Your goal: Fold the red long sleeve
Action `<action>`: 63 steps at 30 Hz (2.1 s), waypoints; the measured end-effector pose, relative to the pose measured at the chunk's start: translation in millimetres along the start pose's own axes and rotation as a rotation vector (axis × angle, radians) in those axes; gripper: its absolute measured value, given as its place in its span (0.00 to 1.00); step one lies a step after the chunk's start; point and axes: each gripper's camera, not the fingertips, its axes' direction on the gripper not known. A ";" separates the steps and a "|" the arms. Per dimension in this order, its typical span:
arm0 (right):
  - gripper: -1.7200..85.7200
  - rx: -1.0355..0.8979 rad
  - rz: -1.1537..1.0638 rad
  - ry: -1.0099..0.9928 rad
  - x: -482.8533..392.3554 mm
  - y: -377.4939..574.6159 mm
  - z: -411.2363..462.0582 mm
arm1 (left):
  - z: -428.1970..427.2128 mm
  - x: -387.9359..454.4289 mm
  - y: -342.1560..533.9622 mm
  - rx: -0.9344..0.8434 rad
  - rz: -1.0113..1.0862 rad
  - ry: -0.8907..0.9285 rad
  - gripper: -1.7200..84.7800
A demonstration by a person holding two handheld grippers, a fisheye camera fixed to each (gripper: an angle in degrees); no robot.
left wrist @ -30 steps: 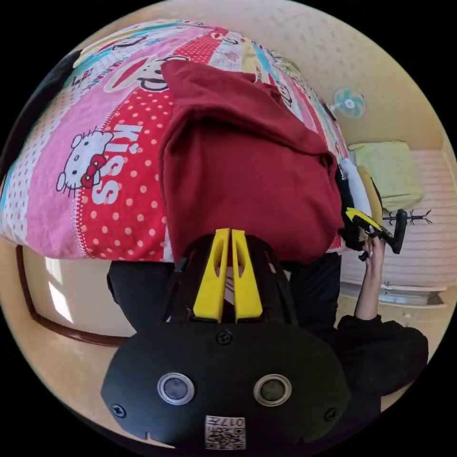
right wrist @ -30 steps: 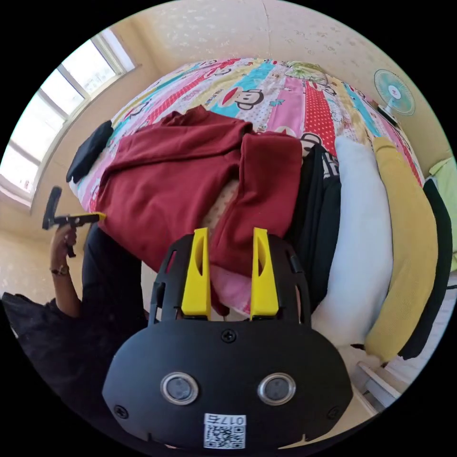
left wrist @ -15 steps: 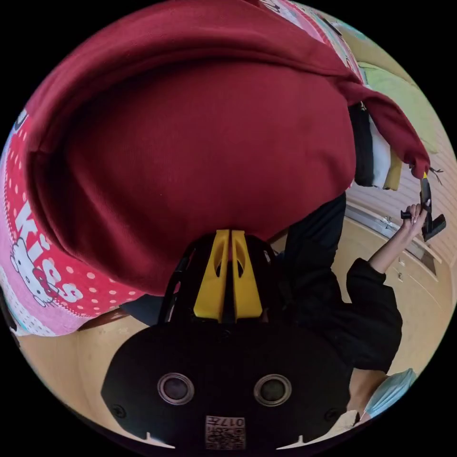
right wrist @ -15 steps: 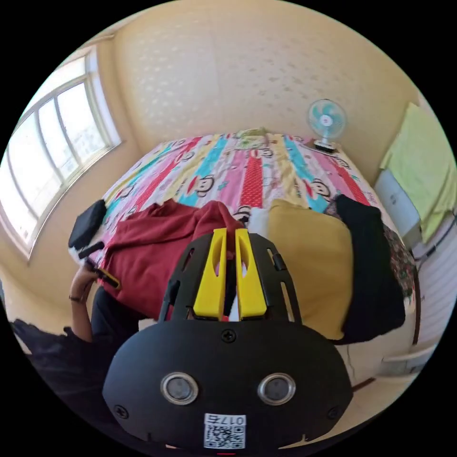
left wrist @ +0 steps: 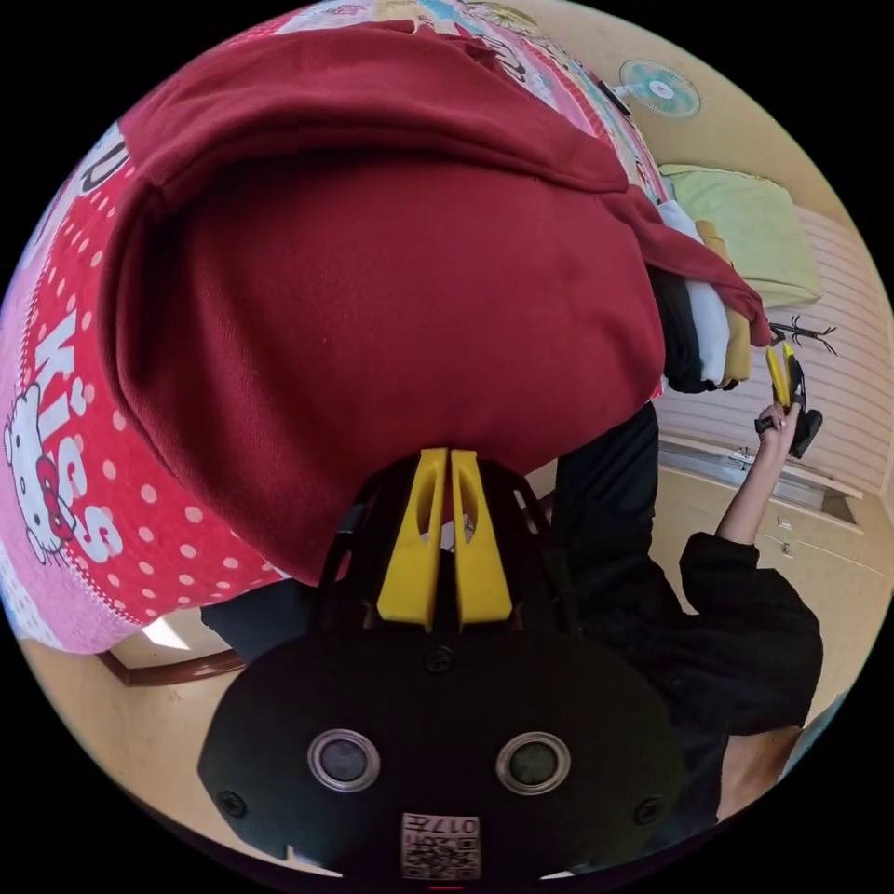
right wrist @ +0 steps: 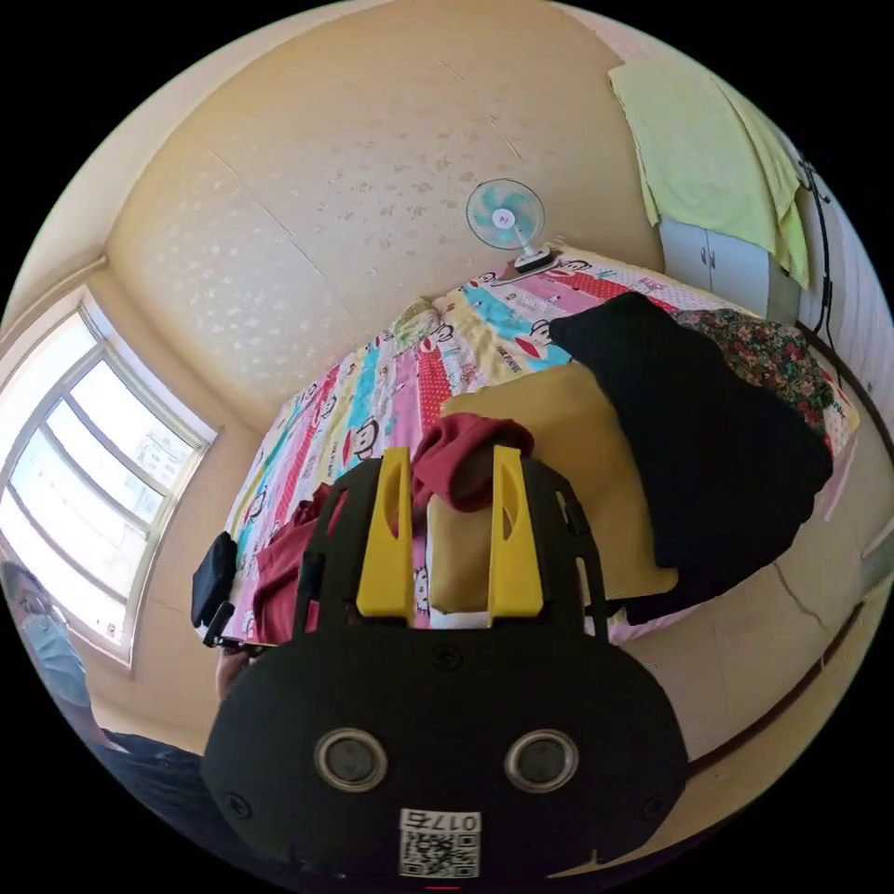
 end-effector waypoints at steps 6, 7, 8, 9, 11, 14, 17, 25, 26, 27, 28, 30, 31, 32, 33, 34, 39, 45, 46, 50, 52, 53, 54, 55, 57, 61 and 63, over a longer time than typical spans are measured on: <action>0.06 -0.282 -0.227 -0.115 -34.5 -79.2 38.1 | 7.7 -12.0 8.2 0.030 -0.008 0.065 0.01; 0.05 -0.239 -0.413 -0.128 -73.9 -91.2 19.1 | 9.2 -13.6 10.2 0.037 -0.008 0.074 0.01; 0.05 -0.187 -0.663 -0.116 -115.8 -92.8 -4.5 | 10.5 -13.5 11.6 0.041 -0.006 0.073 0.01; 0.05 -0.145 -0.803 -0.101 -134.3 -88.1 -17.9 | 11.2 -13.0 12.0 0.041 -0.005 0.069 0.01; 0.05 -0.003 -1.161 0.070 -166.2 -63.3 -56.6 | 13.6 -9.9 12.2 0.031 -0.003 0.046 0.01; 0.04 -0.101 -1.102 0.182 -116.6 -64.8 -58.5 | 16.6 -8.1 13.7 0.028 -0.006 0.030 0.01; 0.05 -0.232 -0.705 0.257 0.1 -63.0 -38.7 | 19.4 -9.9 16.5 0.031 -0.003 0.036 0.01; 0.12 -0.079 0.116 -0.048 161.9 10.8 -58.0 | 25.6 -16.3 22.5 0.034 -0.004 0.057 0.01; 0.13 -0.083 0.196 -0.162 170.9 13.9 -54.6 | 26.3 -16.7 23.4 0.034 -0.005 0.055 0.01; 0.14 -0.104 0.244 -0.200 176.1 15.1 -49.8 | 26.7 -16.9 23.9 0.034 -0.007 0.055 0.01; 0.15 -0.163 0.335 -0.243 185.2 19.2 -36.6 | 27.3 -17.4 24.7 0.034 -0.009 0.054 0.01; 0.16 -0.218 0.437 -0.228 194.4 32.0 -19.0 | 28.2 -18.3 26.2 0.035 -0.009 0.053 0.01; 0.16 -0.193 0.464 -0.206 198.8 41.3 -15.3 | 28.7 -19.4 27.4 0.036 -0.009 0.054 0.01; 0.16 -0.137 0.473 -0.202 203.8 48.6 -14.7 | 29.2 -20.9 28.8 0.039 -0.009 0.059 0.01; 0.16 -0.110 0.472 -0.209 206.3 51.2 -14.1 | 29.4 -21.7 29.4 0.040 -0.008 0.061 0.01; 0.16 -0.110 0.500 -0.218 212.4 55.2 -8.5 | 29.9 -23.7 30.6 0.042 -0.005 0.068 0.01; 0.16 -0.056 0.541 -0.152 214.9 69.3 -17.1 | 31.2 -34.6 36.8 0.056 0.000 0.116 0.01; 0.13 0.022 0.604 -0.283 226.4 102.5 -10.4 | 32.0 -44.9 43.1 0.068 0.010 0.145 0.01; 0.13 0.014 0.618 -0.323 226.5 103.2 0.7 | 31.9 -46.1 44.4 0.070 0.013 0.145 0.01; 0.12 -0.008 0.621 -0.232 213.6 96.0 23.7 | 31.1 -51.9 48.9 0.074 0.024 0.154 0.01; 0.12 0.033 0.620 -0.249 206.2 95.8 20.8 | 30.7 -55.8 51.5 0.081 0.025 0.169 0.01; 0.11 0.075 0.610 -0.255 201.5 93.3 17.4 | 30.6 -58.7 53.0 0.084 0.025 0.180 0.01; 0.10 0.096 0.597 -0.254 197.9 91.0 15.6 | 30.5 -60.1 53.5 0.084 0.024 0.184 0.01; 0.08 0.132 0.556 -0.265 186.3 83.3 13.5 | 30.3 -62.4 54.4 0.083 0.024 0.190 0.01; 0.07 0.138 0.467 -0.266 152.9 64.3 17.4 | 29.6 -64.9 56.1 0.084 0.023 0.190 0.01; 0.06 0.176 0.047 -0.363 0.0 24.0 51.9 | 27.1 -66.6 60.2 0.084 0.029 0.167 0.01; 0.06 0.178 -0.143 -0.434 -82.4 21.8 81.6 | 25.9 -68.7 61.8 0.083 0.029 0.162 0.01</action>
